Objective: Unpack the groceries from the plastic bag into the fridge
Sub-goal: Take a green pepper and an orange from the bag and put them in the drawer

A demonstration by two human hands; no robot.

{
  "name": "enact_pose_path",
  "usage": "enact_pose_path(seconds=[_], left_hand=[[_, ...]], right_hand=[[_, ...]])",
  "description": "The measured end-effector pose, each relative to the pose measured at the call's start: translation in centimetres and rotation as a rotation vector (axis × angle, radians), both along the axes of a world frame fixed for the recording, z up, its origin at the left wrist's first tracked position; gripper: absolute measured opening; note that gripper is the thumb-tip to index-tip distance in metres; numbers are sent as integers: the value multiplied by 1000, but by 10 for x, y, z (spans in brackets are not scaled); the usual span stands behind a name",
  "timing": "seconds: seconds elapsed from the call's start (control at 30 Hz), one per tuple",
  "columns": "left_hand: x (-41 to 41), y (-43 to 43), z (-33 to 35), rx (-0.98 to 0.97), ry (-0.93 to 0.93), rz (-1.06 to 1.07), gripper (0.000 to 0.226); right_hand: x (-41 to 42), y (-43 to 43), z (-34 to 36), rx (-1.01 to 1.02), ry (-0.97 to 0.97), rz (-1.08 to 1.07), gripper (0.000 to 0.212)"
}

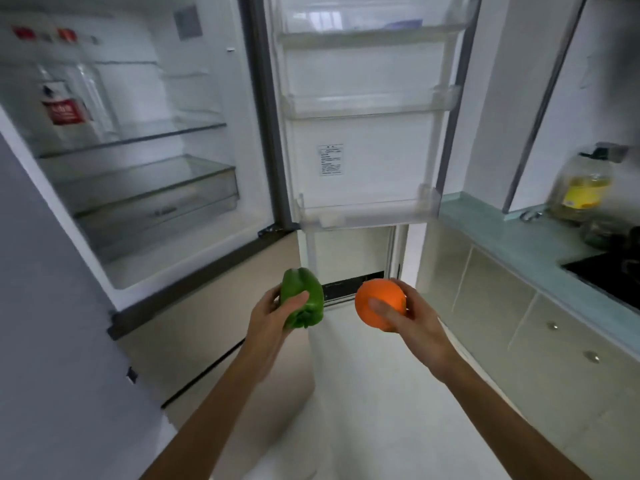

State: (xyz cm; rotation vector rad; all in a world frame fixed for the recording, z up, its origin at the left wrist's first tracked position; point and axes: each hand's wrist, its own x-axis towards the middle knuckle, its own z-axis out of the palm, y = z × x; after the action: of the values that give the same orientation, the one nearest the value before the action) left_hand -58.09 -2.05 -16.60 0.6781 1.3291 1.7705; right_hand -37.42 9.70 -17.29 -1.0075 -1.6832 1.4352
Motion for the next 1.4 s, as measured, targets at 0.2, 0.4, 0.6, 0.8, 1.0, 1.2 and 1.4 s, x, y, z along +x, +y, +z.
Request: enact_pose_path(seconds=[0.2, 0.4, 0.6, 0.8, 1.0, 1.2, 1.4], left_hand=[[-74, 30, -10, -13, -16, 189, 61], [-145, 74, 9, 150, -114, 250, 16], [-182, 96, 32, 288, -211, 435, 31], [-231, 100, 28, 295, -379, 711, 58], [-297, 95, 27, 442, -492, 800, 75], [-360, 102, 22, 366, -435, 808, 90], [-392, 97, 12, 326, -358, 882, 77]], right_hand=[[-97, 67, -2, -65, 99, 160, 75], [-177, 135, 12, -192, 177, 350, 71], [-256, 168, 26, -457, 348, 562, 60], [-334, 181, 29, -769, 429, 665, 56], [-420, 184, 27, -815, 417, 688, 41], [-507, 186, 36, -979, 453, 710, 65], [-565, 182, 45, -915, 426, 731, 102]])
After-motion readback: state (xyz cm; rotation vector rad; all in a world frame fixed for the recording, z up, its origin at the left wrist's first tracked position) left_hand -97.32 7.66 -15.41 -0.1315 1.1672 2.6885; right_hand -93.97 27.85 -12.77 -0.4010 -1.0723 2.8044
